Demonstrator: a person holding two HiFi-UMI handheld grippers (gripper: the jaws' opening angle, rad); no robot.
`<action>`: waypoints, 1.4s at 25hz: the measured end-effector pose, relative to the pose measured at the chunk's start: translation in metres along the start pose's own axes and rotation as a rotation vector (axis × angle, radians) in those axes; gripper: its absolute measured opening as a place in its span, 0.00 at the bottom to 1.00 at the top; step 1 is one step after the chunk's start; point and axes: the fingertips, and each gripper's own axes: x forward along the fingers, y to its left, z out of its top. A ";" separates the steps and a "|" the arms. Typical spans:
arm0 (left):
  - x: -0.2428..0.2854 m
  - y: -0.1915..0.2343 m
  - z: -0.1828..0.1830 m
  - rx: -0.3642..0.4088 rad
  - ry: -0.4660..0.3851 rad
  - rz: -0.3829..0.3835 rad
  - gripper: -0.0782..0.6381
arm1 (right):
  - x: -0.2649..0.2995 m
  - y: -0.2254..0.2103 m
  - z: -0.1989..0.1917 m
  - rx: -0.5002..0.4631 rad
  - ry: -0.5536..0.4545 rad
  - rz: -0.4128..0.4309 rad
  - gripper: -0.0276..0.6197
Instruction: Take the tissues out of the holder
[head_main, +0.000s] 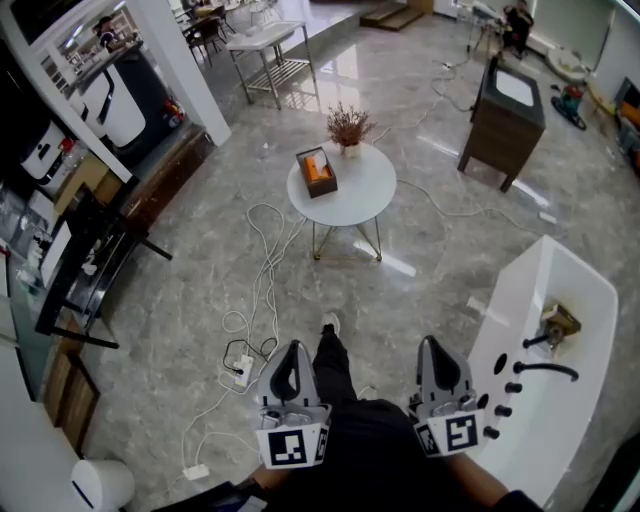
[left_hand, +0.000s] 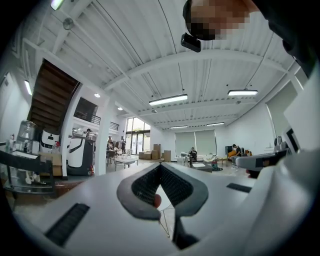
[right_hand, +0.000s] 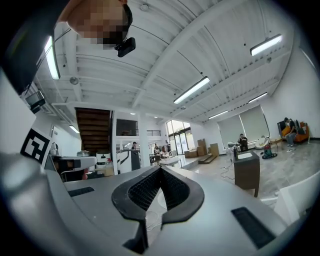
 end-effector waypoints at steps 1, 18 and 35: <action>0.004 0.001 0.001 0.001 -0.006 0.001 0.11 | 0.003 -0.003 0.001 -0.006 -0.005 -0.008 0.05; 0.142 0.036 -0.027 -0.122 0.034 -0.082 0.11 | 0.144 -0.026 0.000 -0.074 -0.028 -0.020 0.05; 0.357 0.160 -0.035 -0.163 0.092 -0.098 0.11 | 0.423 -0.010 0.006 -0.078 0.074 0.023 0.05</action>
